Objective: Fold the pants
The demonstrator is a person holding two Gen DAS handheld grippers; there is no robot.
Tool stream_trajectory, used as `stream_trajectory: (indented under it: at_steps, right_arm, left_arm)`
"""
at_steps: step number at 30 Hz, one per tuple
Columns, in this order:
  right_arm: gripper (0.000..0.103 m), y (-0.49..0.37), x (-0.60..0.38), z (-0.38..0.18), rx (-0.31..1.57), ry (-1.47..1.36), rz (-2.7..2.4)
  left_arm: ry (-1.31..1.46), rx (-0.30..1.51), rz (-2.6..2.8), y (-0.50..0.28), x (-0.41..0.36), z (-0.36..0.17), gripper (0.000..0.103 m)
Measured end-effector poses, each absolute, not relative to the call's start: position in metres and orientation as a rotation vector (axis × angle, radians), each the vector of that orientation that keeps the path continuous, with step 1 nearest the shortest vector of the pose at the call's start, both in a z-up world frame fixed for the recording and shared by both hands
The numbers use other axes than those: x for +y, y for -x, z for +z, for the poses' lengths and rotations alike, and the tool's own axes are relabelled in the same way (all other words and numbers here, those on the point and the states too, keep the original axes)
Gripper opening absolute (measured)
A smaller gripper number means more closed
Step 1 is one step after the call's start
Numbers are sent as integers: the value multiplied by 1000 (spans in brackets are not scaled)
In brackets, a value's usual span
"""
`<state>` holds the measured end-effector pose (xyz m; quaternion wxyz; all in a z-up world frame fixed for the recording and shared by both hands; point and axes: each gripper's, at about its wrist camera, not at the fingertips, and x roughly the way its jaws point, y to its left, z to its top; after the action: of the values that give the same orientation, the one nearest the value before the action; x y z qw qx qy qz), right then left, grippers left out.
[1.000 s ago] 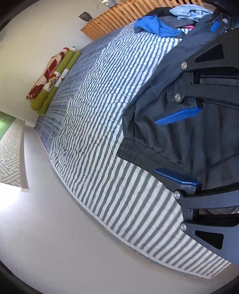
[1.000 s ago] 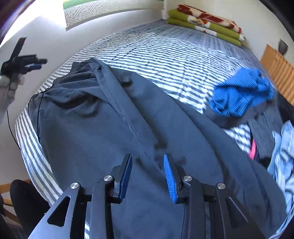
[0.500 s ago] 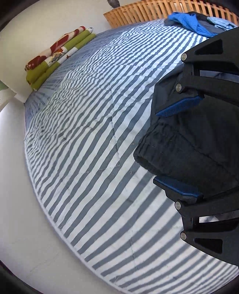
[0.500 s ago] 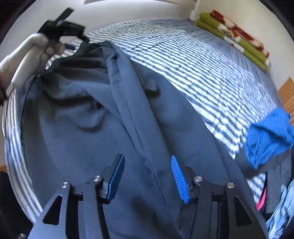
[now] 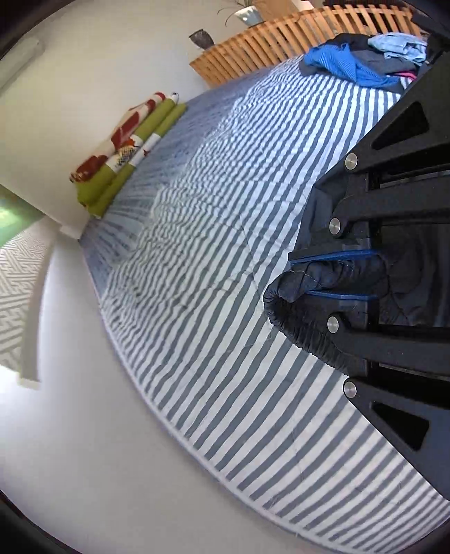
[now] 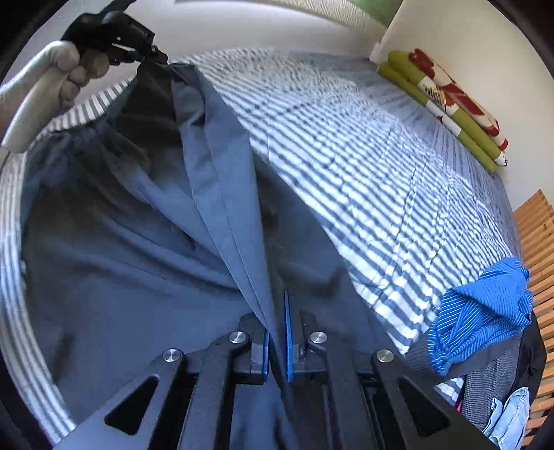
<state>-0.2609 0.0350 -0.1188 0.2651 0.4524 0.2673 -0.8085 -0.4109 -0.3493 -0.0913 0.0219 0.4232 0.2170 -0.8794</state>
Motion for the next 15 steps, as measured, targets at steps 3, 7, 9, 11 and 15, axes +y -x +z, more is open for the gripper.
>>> stream_trajectory:
  at_steps: [3, 7, 9, 11, 15]
  right_arm:
    - [41, 254, 38, -114, 723, -1214, -2160]
    - [8, 253, 32, -126, 779, -1276, -2166]
    - [2, 254, 33, -128, 806, -1276, -2188]
    - [2, 254, 35, -116, 813, -1251, -2259]
    - [2, 242, 56, -51, 693, -1115, -2404]
  left_arm:
    - [-1288, 685, -2735, 391, -354, -77, 14]
    - [-1260, 675, -2759, 368, -357, -58, 14]
    - [-1247, 664, -2775, 354, -360, -46, 14]
    - [-1225, 675, -2792, 340, -366, -37, 14]
    - [-1150, 758, -2830, 307, -386, -15, 14]
